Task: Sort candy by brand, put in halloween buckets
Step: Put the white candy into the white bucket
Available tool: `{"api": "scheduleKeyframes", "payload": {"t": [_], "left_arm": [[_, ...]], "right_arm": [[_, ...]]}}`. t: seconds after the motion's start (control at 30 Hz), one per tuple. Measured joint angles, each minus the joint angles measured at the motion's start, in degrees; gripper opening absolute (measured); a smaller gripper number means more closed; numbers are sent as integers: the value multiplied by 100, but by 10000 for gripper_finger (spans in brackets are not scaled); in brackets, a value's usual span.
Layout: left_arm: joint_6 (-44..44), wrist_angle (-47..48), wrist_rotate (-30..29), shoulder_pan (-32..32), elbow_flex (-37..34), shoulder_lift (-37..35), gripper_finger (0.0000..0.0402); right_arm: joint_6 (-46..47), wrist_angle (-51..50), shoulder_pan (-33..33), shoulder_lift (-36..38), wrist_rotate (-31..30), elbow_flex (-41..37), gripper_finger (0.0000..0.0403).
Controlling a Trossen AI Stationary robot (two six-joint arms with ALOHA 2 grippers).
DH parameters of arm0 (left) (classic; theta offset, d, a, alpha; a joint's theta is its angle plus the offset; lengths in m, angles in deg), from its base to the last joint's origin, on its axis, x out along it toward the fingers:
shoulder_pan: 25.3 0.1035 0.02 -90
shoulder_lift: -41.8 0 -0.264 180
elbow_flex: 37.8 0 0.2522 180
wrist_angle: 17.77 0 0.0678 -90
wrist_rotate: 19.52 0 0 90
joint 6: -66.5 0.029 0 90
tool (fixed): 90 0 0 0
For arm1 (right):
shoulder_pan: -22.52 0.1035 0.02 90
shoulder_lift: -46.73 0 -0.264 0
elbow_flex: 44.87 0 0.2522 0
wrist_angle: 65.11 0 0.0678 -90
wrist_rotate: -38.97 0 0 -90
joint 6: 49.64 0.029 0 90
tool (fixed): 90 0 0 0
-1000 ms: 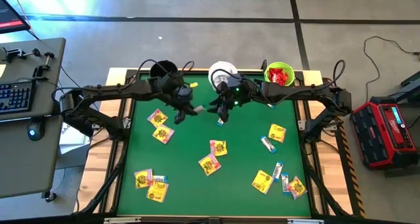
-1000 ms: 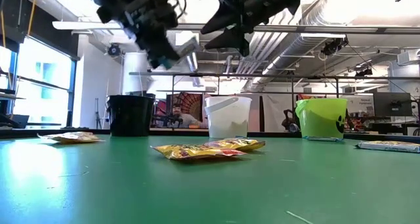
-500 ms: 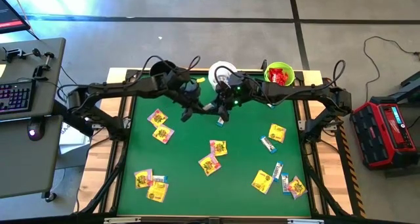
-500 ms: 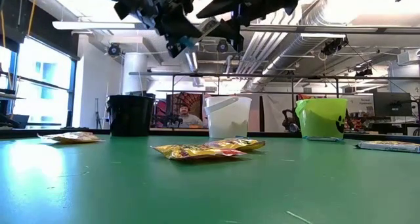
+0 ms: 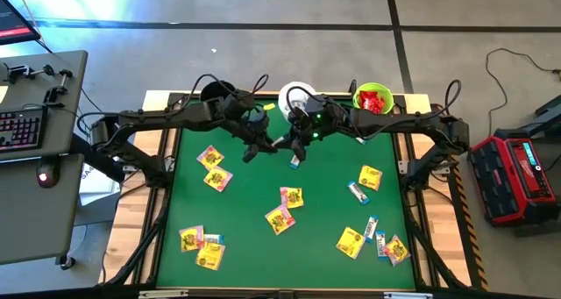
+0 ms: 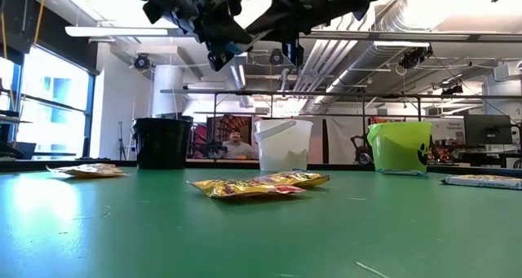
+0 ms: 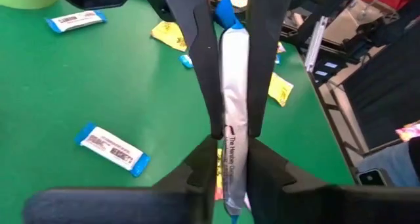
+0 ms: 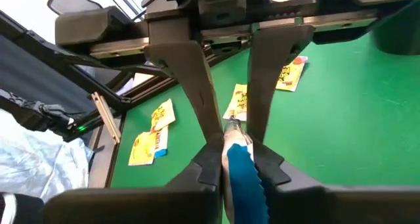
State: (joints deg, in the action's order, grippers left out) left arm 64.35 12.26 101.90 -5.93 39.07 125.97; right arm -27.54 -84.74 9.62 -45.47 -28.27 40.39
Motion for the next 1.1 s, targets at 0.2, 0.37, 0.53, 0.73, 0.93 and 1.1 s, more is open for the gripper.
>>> {"api": "scheduleKeyframes", "payload": {"t": [0.2, 0.37, 0.53, 0.73, 0.93, 1.1], "left_arm": [[79, 78, -497, 135, 0, -168, 122], [179, 395, -1302, 361, -2, -339, 155], [177, 480, -1433, 522, -2, -388, 165], [278, 481, -1503, 551, -2, -388, 166], [290, 494, -1704, 579, -2, -388, 166], [315, 494, -1708, 579, -2, -388, 166]], "right_arm": [[-8, -9, -265, 146, -8, 0, 13], [-7, -48, -690, 282, -407, 0, 10], [283, -249, -1247, 162, -1174, 0, 11], [777, -674, -1880, -228, -1387, 0, 11], [1007, -682, -2119, -651, -1373, 0, 12], [1053, -682, -2279, -958, -1377, 0, 19]]}}
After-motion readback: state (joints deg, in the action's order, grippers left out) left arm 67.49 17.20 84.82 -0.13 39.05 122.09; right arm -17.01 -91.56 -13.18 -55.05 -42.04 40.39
